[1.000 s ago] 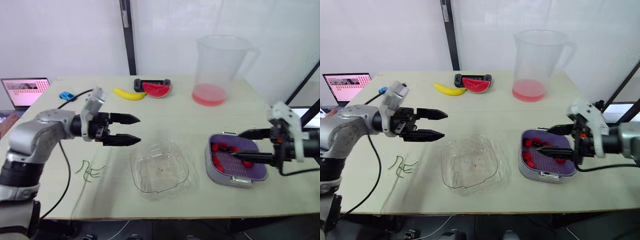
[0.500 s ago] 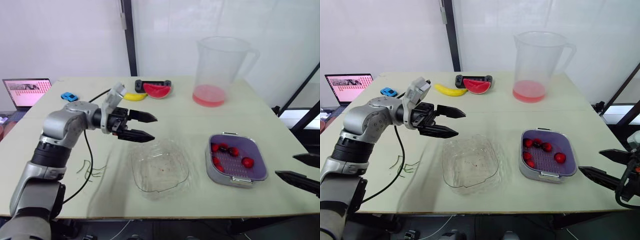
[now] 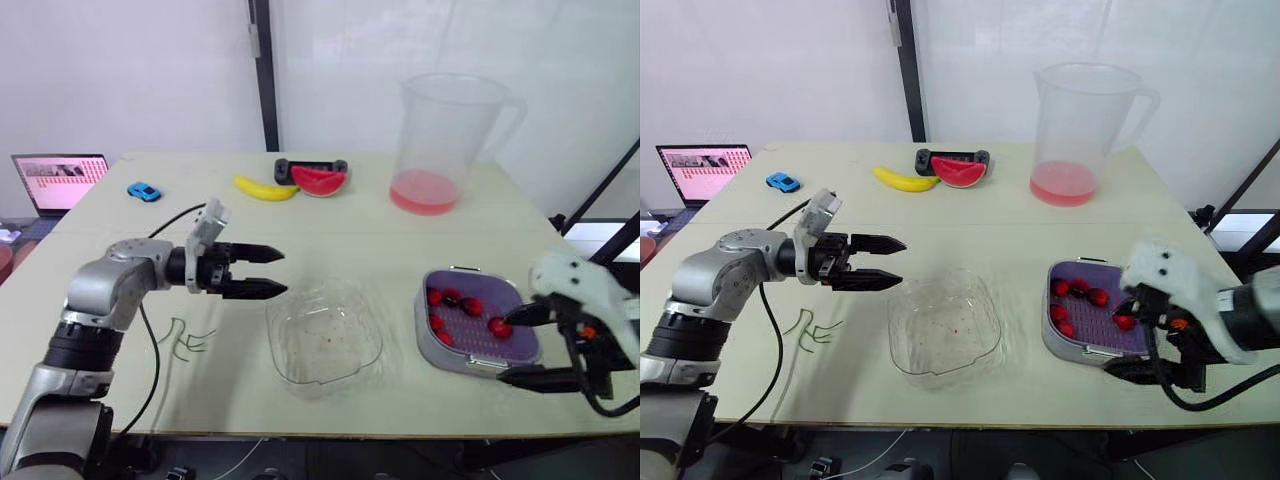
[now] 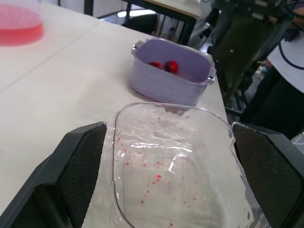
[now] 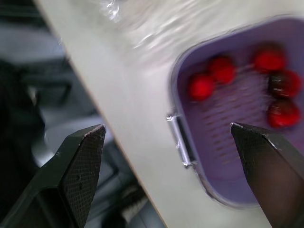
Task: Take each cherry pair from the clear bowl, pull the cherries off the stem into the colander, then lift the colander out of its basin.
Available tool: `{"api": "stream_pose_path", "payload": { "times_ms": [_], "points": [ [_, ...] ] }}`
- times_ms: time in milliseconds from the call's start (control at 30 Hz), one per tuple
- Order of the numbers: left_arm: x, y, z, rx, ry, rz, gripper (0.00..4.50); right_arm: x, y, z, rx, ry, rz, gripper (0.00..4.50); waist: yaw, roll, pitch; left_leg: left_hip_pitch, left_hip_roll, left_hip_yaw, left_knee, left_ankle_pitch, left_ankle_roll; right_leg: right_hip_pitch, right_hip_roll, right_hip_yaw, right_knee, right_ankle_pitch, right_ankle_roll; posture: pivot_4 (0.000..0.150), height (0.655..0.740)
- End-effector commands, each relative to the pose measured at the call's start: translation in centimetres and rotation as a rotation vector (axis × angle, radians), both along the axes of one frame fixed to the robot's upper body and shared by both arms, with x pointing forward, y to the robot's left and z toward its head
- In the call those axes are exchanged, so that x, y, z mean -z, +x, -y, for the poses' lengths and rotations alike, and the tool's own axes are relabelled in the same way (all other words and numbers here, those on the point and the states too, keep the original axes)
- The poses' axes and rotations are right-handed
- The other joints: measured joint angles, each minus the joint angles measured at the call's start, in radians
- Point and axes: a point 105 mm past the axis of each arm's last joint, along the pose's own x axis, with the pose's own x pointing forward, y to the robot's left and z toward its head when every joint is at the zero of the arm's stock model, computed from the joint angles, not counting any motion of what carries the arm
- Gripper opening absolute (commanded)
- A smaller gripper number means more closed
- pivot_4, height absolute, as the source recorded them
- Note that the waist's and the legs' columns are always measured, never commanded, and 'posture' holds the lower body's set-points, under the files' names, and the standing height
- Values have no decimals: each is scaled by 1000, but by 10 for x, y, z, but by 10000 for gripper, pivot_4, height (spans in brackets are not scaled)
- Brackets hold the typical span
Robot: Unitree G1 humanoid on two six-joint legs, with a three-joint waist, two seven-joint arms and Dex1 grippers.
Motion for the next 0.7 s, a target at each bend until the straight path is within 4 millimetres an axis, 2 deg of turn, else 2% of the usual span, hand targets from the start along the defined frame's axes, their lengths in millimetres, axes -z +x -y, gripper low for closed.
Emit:
{"api": "stream_pose_path", "payload": {
  "times_ms": [33, 100, 267, 367, 467, 567, 700],
  "points": [
    [-10, -6, 0, -8, -16, 44, 44239, 10, 9, 1, -49, -71, 25, 45000, -2, 0, 0, 0, 0, 0, 0, 0, 0, 0, 0, 0, 0, 0, 0, 1500, 7400],
    [-10, -8, -1, -16, -15, 44, 44239, 16, 12, 1, -52, -81, 29, 45000, -3, 0, 0, 0, 0, 0, 0, 0, 0, -1, 0, 0, 0, 0, 0, 1500, 7400],
    [-14, -14, -6, -23, -31, 43, 44239, 46, 16, -7, -57, -100, 41, 45000, -5, 0, 0, 0, 0, 0, -1, 0, 0, -1, 1, 0, 0, 0, 0, 1500, 7400],
    [-17, -13, -7, -28, -34, 44, 44239, 51, 21, -9, -48, -102, 68, 45000, -2, 0, 0, -1, 0, 0, -1, 0, 0, -2, 1, 0, 0, 0, 0, 1500, 7400],
    [-17, -12, -7, -33, -27, 39, 45000, 49, 27, -7, -25, -111, 100, 37160, -2, 0, 0, -1, 0, 0, 0, 0, 0, -1, 0, 1, 0, 0, 0, 1500, 7400],
    [-18, -11, -5, -32, -27, 40, 45000, 51, 25, -7, -33, -125, 91, 22870, -2, 0, 0, -1, 0, 0, -1, 0, 0, -2, 1, 0, 0, 0, 0, 1500, 7400],
    [-15, -12, -1, -17, -3, 30, 45000, 49, 26, -5, -32, -125, 101, 22870, -3, 0, 0, -1, -1, 0, 0, 0, 0, -1, 1, 0, 0, 0, 0, 1500, 7400]
  ]
}}
